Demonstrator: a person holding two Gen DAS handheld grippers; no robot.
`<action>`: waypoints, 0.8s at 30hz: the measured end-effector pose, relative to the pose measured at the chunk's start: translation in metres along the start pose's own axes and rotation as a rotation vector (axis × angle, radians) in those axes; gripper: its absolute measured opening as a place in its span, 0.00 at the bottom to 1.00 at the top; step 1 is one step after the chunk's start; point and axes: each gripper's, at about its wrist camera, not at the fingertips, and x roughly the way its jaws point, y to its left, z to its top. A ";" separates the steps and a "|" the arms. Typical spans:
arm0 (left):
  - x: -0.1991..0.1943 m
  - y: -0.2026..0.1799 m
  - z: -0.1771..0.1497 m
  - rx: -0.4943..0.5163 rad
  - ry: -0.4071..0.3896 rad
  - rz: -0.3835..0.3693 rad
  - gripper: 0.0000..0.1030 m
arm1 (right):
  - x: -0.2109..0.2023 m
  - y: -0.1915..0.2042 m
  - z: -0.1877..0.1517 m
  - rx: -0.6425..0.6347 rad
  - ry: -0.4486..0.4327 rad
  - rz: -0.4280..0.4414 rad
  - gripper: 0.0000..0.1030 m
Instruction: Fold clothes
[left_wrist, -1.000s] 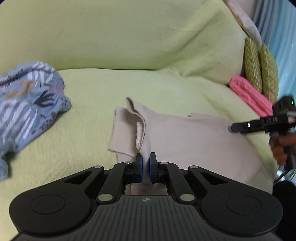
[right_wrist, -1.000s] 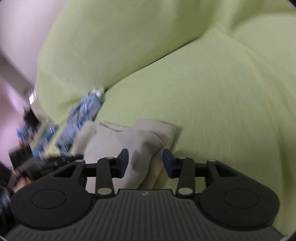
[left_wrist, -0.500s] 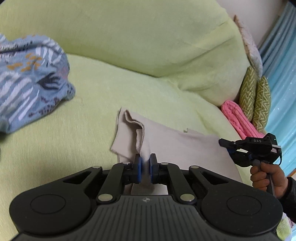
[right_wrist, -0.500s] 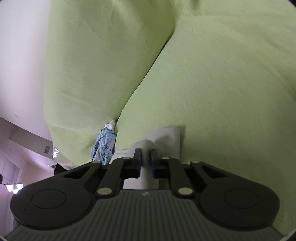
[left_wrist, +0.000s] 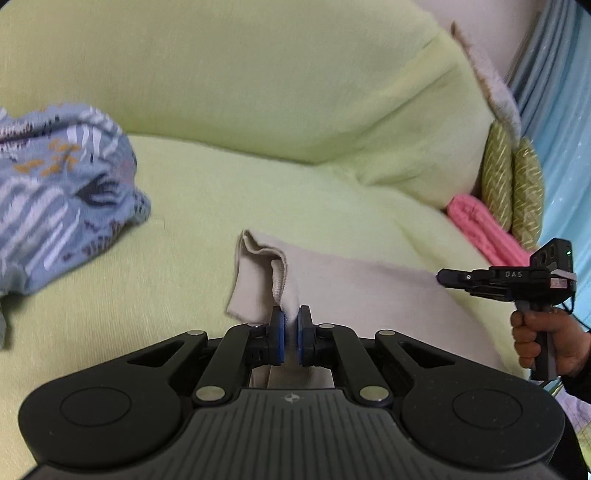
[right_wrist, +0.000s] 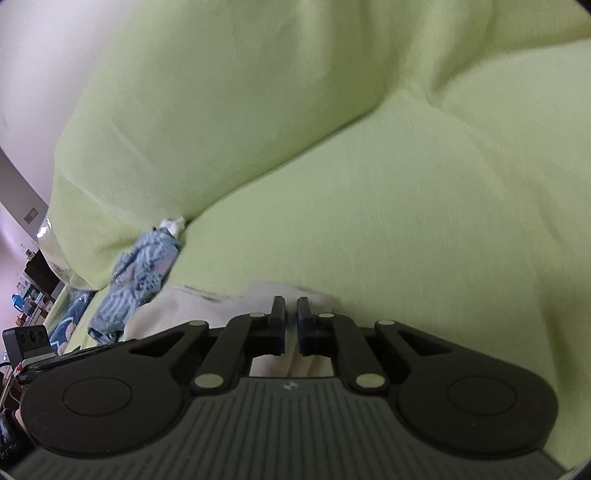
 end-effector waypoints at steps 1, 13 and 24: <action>0.000 0.001 0.001 -0.003 0.006 -0.003 0.07 | 0.001 -0.001 0.002 0.007 -0.004 0.010 0.07; 0.016 0.032 0.040 -0.083 0.037 -0.045 0.26 | -0.001 -0.007 -0.009 0.078 0.010 0.033 0.29; 0.027 0.023 0.044 0.035 0.033 -0.024 0.00 | 0.005 -0.009 -0.013 0.111 0.011 0.048 0.06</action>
